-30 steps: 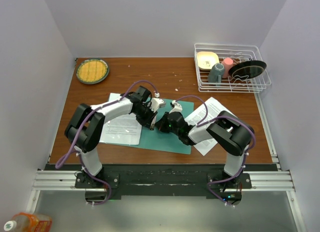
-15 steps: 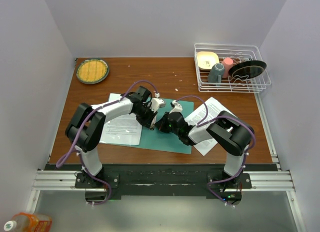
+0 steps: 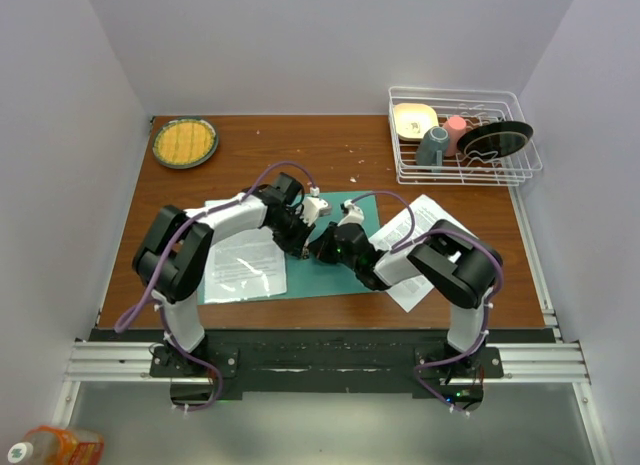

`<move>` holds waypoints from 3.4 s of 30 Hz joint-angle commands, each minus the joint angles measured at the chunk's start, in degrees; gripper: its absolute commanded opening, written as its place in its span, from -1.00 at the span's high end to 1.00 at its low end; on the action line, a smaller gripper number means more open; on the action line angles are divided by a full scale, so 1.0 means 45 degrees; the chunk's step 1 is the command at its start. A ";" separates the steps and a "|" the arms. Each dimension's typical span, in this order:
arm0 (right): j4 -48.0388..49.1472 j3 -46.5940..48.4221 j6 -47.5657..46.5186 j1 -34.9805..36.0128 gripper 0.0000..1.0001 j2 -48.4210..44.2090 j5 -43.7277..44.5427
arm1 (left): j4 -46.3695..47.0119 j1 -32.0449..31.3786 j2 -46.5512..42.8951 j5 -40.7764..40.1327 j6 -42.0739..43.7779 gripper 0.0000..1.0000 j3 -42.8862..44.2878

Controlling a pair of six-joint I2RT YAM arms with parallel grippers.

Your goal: Put the files into the folder

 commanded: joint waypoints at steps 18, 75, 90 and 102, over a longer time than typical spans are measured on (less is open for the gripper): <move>-0.3792 -0.0717 -0.0268 0.0176 1.00 0.1370 -0.0183 | 0.0846 -0.0226 0.1255 0.0014 -0.0214 0.78 0.1597; -0.5864 -0.0308 -0.2259 0.1075 1.00 -0.3374 0.1265 | -0.0172 0.2021 0.0572 -0.4244 0.1231 0.53 0.0488; -0.3108 0.1410 -0.2943 0.1055 1.00 -0.1423 -0.3386 | -0.0172 0.2001 0.0219 -0.4478 0.1447 0.55 0.0563; -0.3011 0.3323 -0.3040 -0.0016 1.00 -0.0408 -0.3640 | -0.0133 0.1982 0.0160 -0.4537 0.1544 0.56 0.0465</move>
